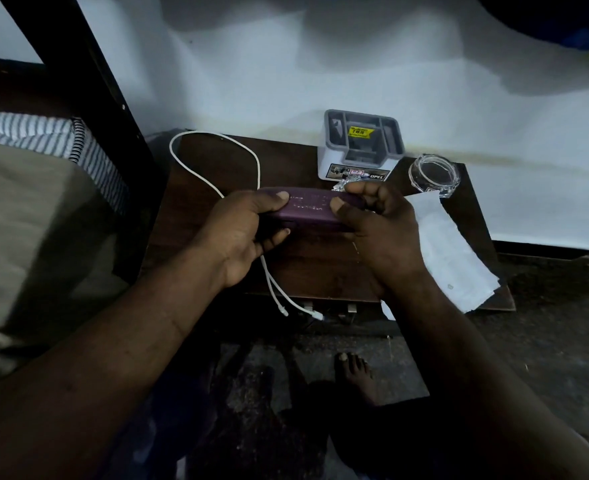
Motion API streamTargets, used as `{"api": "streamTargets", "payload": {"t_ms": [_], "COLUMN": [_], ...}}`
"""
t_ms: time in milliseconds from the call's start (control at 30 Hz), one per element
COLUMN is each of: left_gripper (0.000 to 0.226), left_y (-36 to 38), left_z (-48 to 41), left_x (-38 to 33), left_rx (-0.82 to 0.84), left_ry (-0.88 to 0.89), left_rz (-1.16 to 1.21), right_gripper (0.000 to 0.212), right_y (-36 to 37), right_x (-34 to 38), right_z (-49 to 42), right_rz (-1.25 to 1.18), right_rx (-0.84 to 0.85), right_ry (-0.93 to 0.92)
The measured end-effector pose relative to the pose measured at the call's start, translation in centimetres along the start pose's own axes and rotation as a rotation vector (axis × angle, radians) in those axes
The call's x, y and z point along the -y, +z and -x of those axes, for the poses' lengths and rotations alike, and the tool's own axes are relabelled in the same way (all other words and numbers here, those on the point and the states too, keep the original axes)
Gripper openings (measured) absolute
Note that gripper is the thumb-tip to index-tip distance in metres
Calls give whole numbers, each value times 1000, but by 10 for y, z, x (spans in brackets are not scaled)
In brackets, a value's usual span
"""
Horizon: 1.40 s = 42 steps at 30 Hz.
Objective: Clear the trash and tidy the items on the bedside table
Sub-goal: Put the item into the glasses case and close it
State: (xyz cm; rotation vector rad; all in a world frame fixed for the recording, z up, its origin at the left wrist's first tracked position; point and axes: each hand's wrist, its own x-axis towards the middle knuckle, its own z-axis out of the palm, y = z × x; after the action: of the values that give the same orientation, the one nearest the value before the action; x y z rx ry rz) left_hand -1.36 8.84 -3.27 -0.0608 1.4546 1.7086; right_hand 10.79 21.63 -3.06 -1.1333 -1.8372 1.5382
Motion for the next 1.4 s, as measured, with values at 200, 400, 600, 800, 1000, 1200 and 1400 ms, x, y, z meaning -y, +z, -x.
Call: {"api": "streamTargets", "payload": {"t_ms": [200, 400, 600, 800, 1000, 1200, 1400], "left_gripper": [19, 27, 21, 26, 32, 47, 42], "left_y": [1, 0, -4, -4, -2, -2, -10], "left_z": [-5, -6, -10, -10, -9, -11, -16], "left_x": [1, 1, 0, -1, 0, 1, -2], "left_rx": [-40, -62, -114, -92, -34, -106, -205], "left_ry": [60, 72, 92, 75, 17, 69, 125], "left_rz": [19, 36, 43, 69, 43, 68, 102], "right_gripper": [29, 36, 33, 36, 36, 33, 50], "right_y": [0, 3, 7, 9, 10, 10, 13], "right_x": [-1, -3, -1, 2, 0, -2, -3], "right_z": [0, -2, 2, 2, 0, -1, 3], "right_rz": [-36, -173, -225, -215, -216, -176, -89], "right_rx": [-2, 37, 173, 133, 98, 125, 168], "right_ry": [-28, 96, 167, 123, 92, 94, 39]}}
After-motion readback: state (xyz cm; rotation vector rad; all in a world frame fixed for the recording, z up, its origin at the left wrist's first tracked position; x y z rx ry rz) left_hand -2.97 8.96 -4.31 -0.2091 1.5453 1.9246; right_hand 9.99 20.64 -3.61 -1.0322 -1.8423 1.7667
